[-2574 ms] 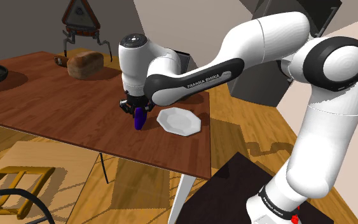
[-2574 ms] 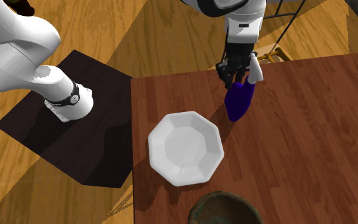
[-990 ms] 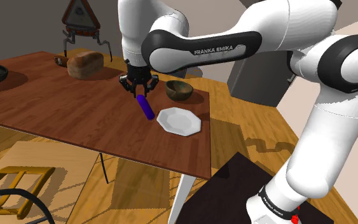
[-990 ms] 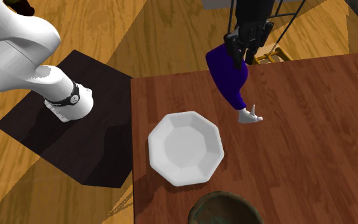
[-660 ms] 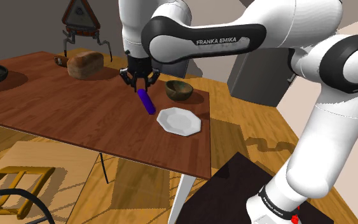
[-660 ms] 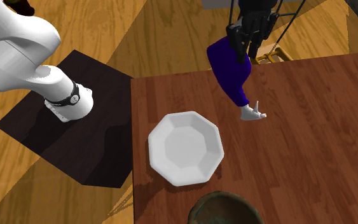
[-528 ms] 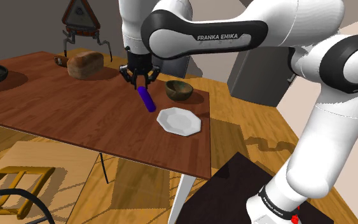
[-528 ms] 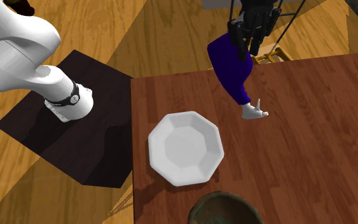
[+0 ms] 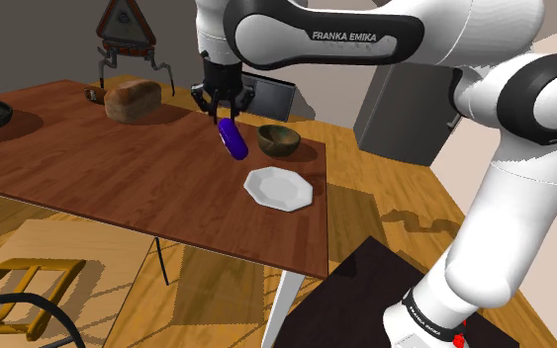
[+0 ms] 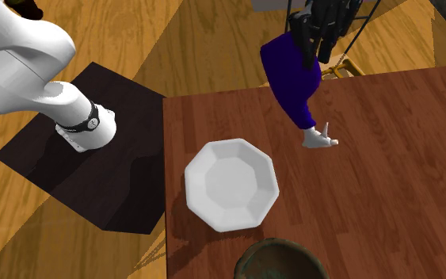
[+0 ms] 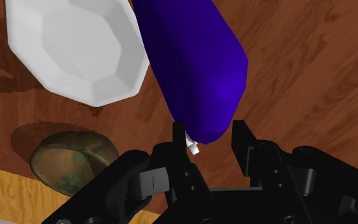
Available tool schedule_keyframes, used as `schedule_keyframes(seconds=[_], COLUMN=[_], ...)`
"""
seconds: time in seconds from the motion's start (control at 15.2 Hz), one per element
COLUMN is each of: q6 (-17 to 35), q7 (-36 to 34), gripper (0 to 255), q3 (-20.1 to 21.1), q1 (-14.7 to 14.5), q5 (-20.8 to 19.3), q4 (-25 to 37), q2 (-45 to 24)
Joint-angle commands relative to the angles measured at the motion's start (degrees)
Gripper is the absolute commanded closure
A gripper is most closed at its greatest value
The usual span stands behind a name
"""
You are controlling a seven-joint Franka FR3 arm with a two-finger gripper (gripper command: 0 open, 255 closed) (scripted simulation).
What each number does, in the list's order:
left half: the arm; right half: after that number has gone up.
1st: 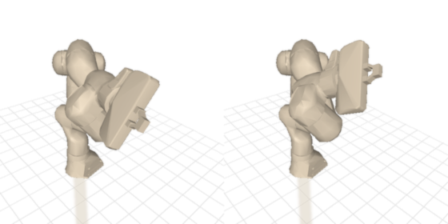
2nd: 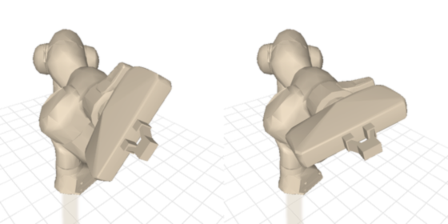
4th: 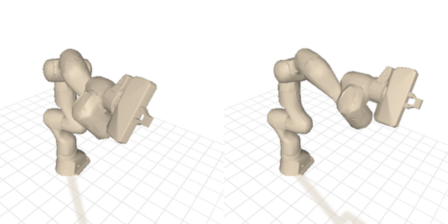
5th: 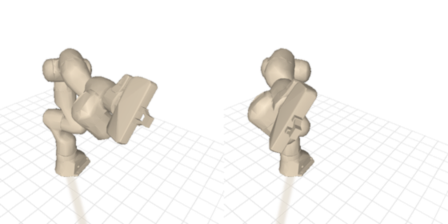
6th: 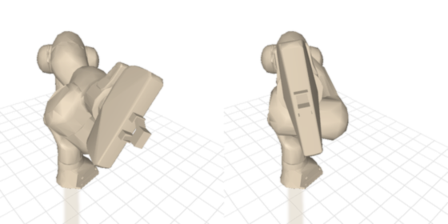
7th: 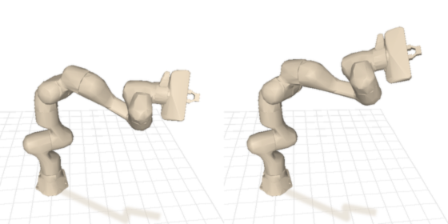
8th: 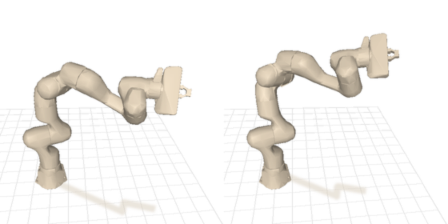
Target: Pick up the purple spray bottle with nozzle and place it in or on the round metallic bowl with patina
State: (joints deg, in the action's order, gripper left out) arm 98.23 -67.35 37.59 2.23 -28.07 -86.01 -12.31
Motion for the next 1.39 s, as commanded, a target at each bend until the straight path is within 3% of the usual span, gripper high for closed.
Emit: schedule_keyframes(seconds=[0.0,0.66,1.32], q6=[1.9,9.7,14.4], q7=[2.3,15.2,27.1], gripper=[255,255,255], q3=[-0.7,-6.1,-11.2], q1=[2.2,11.7,18.8], q5=[1.2,5.0,6.2], q4=[-2.2,-8.0,-6.2], q2=[1.6,5.5,2.7])
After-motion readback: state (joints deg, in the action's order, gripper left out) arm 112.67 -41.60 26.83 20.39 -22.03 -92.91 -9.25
